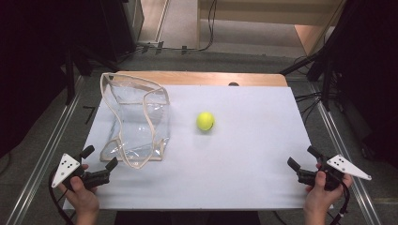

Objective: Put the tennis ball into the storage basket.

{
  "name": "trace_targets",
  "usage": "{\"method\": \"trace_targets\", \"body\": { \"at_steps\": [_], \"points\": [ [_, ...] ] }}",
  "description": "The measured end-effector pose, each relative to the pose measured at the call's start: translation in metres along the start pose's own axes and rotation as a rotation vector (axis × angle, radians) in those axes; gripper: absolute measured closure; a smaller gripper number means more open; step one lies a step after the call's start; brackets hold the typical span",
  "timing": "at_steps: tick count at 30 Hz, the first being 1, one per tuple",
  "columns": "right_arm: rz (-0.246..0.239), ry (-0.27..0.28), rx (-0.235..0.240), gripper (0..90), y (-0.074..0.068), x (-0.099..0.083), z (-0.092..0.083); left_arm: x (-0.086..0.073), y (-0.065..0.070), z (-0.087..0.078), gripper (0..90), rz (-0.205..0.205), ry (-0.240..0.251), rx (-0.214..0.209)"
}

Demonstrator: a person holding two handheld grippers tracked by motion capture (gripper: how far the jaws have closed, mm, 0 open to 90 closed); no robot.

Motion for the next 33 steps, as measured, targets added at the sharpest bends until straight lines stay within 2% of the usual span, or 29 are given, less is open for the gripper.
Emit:
{"method": "trace_targets", "body": {
  "at_steps": [5,11,16,23,27,33],
  "points": [
    [-0.028,-0.009,0.007,0.0,-0.007,0.003,0.003,0.000,0.000,0.001,0.0,-0.001,0.000,-0.002],
    [-0.073,-0.042,0.034,0.0,-0.025,0.015,0.010,0.001,-0.001,0.000,0.0,-0.009,0.004,-0.002],
    [-0.080,-0.049,0.048,0.0,-0.032,0.021,0.015,0.001,-0.001,0.000,0.0,-0.008,0.004,-0.002],
    [-0.101,-0.076,0.103,0.0,-0.045,0.028,0.033,0.001,-0.001,0.000,0.0,-0.010,0.005,-0.003],
    [-0.130,-0.100,0.138,0.0,-0.055,0.033,0.047,0.001,-0.001,0.000,0.0,-0.009,0.004,-0.003],
    [-0.134,-0.123,0.174,0.0,-0.064,0.039,0.062,0.001,0.000,0.001,0.0,-0.008,0.005,-0.003]
  ]
}}
Point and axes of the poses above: each handheld gripper's, and its own axes: z roughly forward along the jaws, x roughly out of its top, y roughly to its right, the point moved 8 cm from there along z, roughly forward along the jaws, and after that the axes turned 15 degrees about y, right-handed, at the moved point
